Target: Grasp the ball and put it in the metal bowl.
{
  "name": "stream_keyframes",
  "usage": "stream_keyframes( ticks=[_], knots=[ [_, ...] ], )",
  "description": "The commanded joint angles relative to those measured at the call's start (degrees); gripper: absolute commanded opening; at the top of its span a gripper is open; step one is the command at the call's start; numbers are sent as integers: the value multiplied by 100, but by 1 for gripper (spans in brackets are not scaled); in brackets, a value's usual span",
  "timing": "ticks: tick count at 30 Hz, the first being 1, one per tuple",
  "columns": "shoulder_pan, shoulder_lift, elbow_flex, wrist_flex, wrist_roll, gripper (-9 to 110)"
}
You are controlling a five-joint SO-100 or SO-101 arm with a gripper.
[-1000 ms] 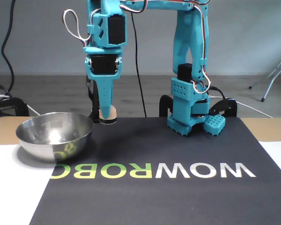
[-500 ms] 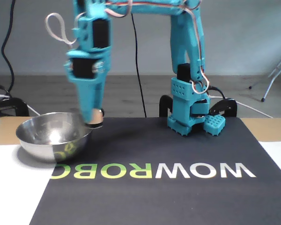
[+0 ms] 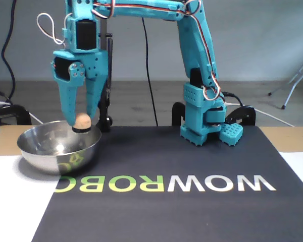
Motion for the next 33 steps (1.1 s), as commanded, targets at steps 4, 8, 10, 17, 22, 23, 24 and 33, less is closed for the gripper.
stream_keyframes(
  ticks=[4, 8, 10, 17, 22, 23, 24, 33],
  knots=[
    [193, 26, -220, -53, 642, 28],
    [264, 18, -220, -132, 773, 28],
    [290, -62, -229, -220, 782, 28],
    [316, -466, -580, -413, 958, 28],
    [316, -844, -1037, -352, 984, 28],
    [316, -914, -1099, -352, 984, 28],
    [316, -976, -1160, -352, 984, 28],
    [325, -1213, -1310, -404, 976, 28]
  ],
)
